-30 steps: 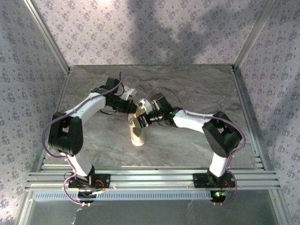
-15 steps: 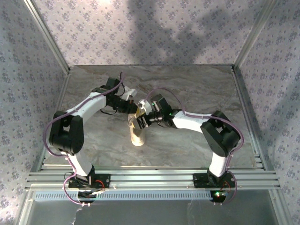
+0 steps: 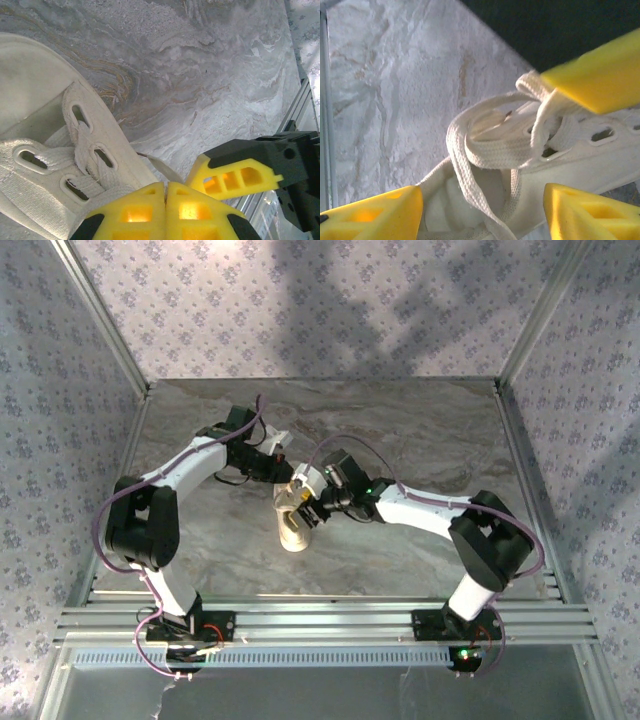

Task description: Tie the shoes

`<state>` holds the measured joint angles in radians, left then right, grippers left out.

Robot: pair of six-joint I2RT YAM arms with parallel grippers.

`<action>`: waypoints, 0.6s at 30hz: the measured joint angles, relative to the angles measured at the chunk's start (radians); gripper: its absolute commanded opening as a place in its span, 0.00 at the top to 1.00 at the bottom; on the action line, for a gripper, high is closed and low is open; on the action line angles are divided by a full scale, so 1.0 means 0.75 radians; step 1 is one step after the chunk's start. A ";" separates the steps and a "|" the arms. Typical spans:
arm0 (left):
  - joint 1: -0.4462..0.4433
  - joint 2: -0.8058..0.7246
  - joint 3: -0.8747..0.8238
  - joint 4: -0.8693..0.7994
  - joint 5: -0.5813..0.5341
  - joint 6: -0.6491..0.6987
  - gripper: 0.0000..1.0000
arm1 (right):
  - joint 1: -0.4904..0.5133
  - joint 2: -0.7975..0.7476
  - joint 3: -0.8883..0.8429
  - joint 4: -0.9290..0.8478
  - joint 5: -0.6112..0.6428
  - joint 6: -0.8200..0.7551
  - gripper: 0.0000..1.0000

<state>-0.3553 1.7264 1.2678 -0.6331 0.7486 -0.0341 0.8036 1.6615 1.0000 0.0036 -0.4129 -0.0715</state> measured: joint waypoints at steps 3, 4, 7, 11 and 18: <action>0.000 0.000 0.007 -0.005 -0.001 0.004 0.96 | 0.010 0.045 0.036 -0.051 0.015 -0.037 0.49; 0.000 0.001 0.013 -0.007 0.000 0.007 0.97 | 0.014 0.061 0.047 -0.060 0.023 -0.050 0.58; 0.003 0.001 0.028 -0.014 0.000 0.014 0.97 | 0.019 0.074 0.057 -0.072 0.058 -0.077 0.86; 0.003 0.001 0.042 -0.025 -0.001 0.022 0.97 | 0.038 0.063 0.060 -0.091 0.101 -0.096 0.95; 0.003 0.001 0.044 -0.029 -0.003 0.025 0.98 | 0.069 0.013 0.106 -0.171 0.127 -0.106 0.95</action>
<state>-0.3534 1.7271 1.3010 -0.6548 0.7467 -0.0154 0.8551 1.6711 1.0794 -0.1249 -0.3176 -0.1513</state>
